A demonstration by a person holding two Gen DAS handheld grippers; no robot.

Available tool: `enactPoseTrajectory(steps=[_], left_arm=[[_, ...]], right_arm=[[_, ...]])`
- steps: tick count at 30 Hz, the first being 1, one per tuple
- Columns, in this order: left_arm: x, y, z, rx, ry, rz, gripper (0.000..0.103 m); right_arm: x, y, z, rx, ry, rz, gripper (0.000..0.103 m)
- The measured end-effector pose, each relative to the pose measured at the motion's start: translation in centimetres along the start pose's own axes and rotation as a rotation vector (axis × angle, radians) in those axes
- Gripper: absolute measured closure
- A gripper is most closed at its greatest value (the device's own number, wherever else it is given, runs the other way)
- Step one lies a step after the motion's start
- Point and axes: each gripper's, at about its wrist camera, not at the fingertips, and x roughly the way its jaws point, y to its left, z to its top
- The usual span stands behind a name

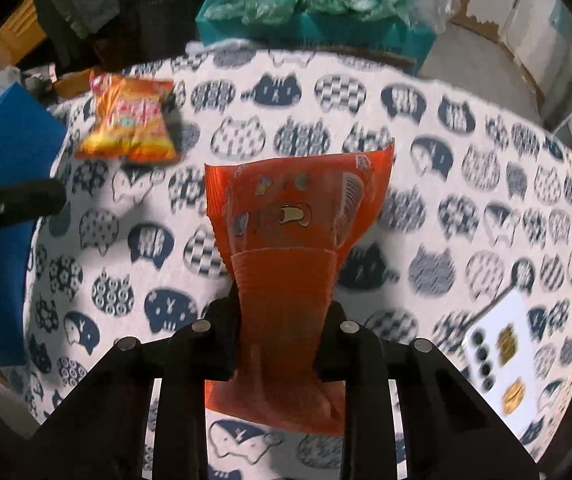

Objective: Organize snacks
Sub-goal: 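Grasp the orange-red packet with the right tool while the left tool approaches the orange chip bag, then grasp the small orange chip bag with the left tool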

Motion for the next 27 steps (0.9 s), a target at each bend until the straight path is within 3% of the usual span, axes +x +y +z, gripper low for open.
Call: enactPoseTrajectory(steps=[7, 19, 21, 23, 27], left_arm=[[2.8, -0.6, 3.2, -0.032, 0.011, 0.076, 0.016], [6.2, -1.6, 4.5, -0.026, 0.010, 0.061, 0.016], [6.1, -1.7, 4.4, -0.019, -0.004, 0.048, 0.025], [6.3, -1.7, 4.3, -0.008, 0.001, 0.051, 0.042], [5.8, -1.4, 4.0, 0.009, -0.005, 0.045, 0.046]], right_arm=[[-0.8, -1.4, 2.7, -0.070, -0.050, -0.035, 0.078], [0.1, -3.5, 4.2, -0.031, -0.042, -0.010, 0.078], [0.4, -3.8, 4.4, -0.023, -0.040, -0.007, 0.078], [0.3, -3.8, 4.3, -0.023, -0.038, -0.005, 0.078], [0.0, -3.6, 4.2, -0.028, -0.043, -0.002, 0.078]])
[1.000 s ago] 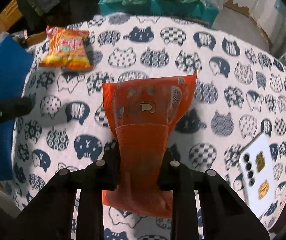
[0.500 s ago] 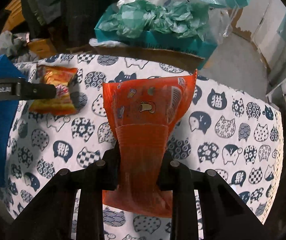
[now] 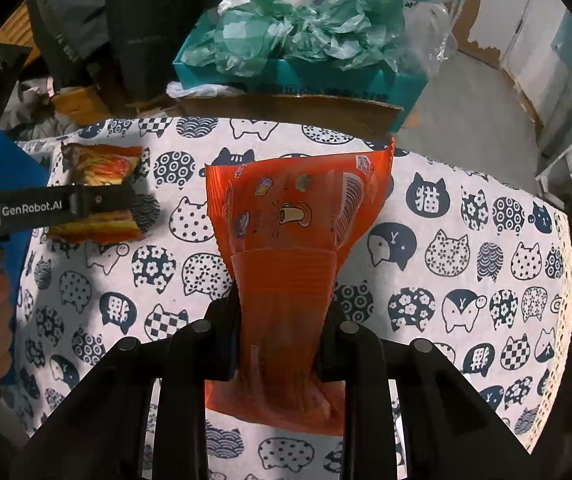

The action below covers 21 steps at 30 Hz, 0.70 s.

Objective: Organize snacks
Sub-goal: 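Grasp the small orange chip bag with the left tool, then carry the chip bag and orange-red packet over the cardboard box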

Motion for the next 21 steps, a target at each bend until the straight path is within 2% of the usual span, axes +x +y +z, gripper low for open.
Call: enactPoseTrajectory(steps=[4, 13, 21], left_arm=[[-0.9, 0.4, -0.8, 0.034, 0.002, 0.007, 0.055], [-4.6, 0.5, -3.1, 0.130, -0.040, 0.044, 0.059], [-9.6, 0.3, -6.1, 0.213, -0.087, 0.055, 0.060]], right_arm=[[-0.5, 0.4, -0.1, -0.006, -0.006, -0.001, 0.078], [-2.7, 2.3, -0.2, -0.030, -0.030, -0.002, 0.078], [-5.7, 5.2, -0.5, -0.066, -0.065, 0.017, 0.078]])
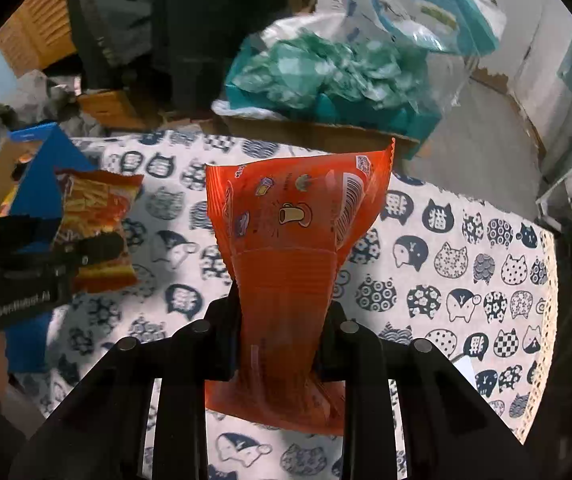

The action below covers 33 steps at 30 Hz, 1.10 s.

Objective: Organize snacks
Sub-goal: 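Carry the chip bag and orange-red packet over the cardboard box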

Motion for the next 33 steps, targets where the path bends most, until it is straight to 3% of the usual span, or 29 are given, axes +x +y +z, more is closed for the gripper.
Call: enactPoseTrajectory(steps=[15, 33], left_arm=[[-8.9, 3.1, -5.0, 0.047, -0.109, 0.079, 0.060], [-14.7, 13.3, -8.6, -0.092, -0.192, 0.147, 0.060]], right_arm=[[-4.7, 7.2, 0.7, -0.072, -0.052, 0.103, 0.078], [-5.6, 18.8, 4.3, -0.163, -0.055, 0.257, 0.078]])
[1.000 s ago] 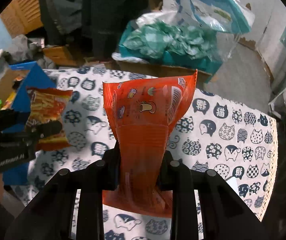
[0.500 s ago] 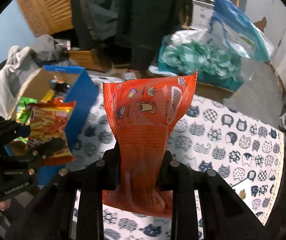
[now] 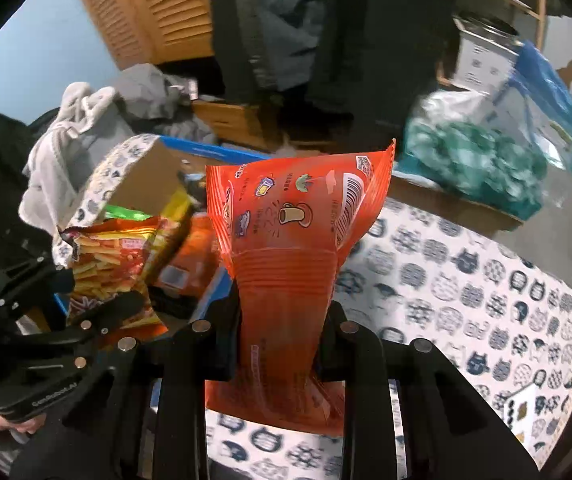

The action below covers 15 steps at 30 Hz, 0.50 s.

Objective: Organize snacks
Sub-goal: 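Carry the chip bag and orange-red packet over the cardboard box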

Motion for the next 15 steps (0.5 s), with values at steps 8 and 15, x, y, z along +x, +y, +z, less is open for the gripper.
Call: enactPoseTrajectory(steps=[8, 15], left_arm=[[0.5, 5.0, -1.1, -0.098, 0.019, 0.016, 0.060], [1.6, 7.6, -1.7, -0.152, 0.047, 0.013, 0.060]], right_arm=[[3.1, 4.0, 1.9, -0.017, 0.041, 0.055, 0.078], [6.8, 6.9, 2.7, -0.037, 0.097, 0.081, 0.078]])
